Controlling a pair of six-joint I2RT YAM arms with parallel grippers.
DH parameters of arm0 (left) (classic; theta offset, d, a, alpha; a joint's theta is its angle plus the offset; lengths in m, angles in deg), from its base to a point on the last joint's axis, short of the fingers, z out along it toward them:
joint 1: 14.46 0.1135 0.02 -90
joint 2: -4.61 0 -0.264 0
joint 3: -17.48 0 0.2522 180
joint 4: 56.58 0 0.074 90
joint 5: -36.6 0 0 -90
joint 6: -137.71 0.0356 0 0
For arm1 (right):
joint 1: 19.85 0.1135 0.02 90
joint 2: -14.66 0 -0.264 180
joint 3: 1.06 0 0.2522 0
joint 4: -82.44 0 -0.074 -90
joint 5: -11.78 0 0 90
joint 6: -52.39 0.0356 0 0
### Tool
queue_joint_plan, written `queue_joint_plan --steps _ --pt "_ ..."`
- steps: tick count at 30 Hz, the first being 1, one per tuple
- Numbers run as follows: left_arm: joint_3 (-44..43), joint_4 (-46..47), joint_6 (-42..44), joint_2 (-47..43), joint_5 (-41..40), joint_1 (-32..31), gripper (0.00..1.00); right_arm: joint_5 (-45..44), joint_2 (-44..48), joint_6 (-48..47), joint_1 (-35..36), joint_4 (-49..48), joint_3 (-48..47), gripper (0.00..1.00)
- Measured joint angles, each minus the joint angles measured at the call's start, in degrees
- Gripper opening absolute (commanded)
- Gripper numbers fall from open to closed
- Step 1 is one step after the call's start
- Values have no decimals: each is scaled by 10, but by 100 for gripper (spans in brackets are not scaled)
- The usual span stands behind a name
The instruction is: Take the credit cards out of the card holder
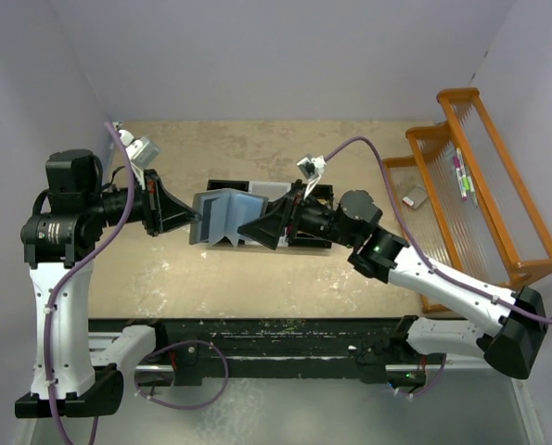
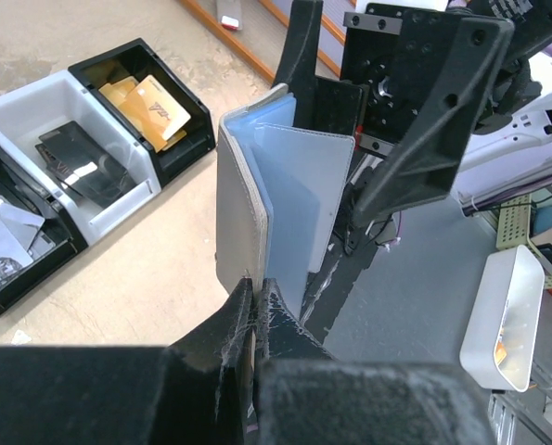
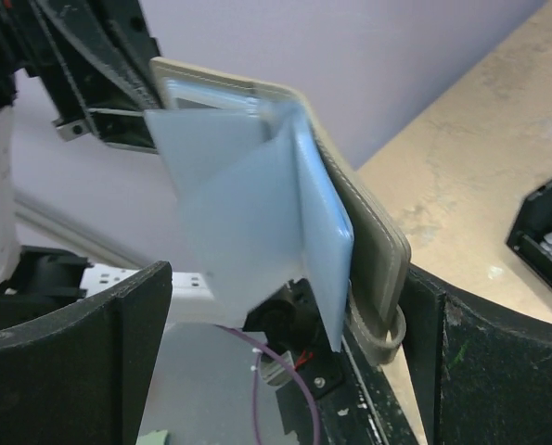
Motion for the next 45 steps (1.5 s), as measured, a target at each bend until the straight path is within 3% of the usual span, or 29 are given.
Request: queue_joint_plan --steps 8,18,21,28,32,33,35,38,45 --pt "0 0 -4 2 -19 0 0 39 -43 36 0 -100 6 100" --pt "-5 -3 -2 1 -52 0 0 19 -49 43 9 -113 4 100" --pt "-5 -5 3 1 -54 0 0 3 -57 36 16 -79 -18 86" --pt "-14 -11 2 1 -22 0 0 -25 -60 29 18 -16 -35 25" --pt "-16 -10 2 0 -9 0 0 -28 -51 28 18 3 -35 1" --pt "-16 -10 2 0 -9 0 4 -28 -44 24 18 9 -35 0" --pt "-16 -7 3 0 -12 0 28 -28 -26 18 19 23 -35 0" --pt "1 8 5 -1 -17 0 42 -29 -8 5 19 47 -42 0" --pt "87 57 -35 5 14 0 47 -47 -48 -33 19 203 -175 0"
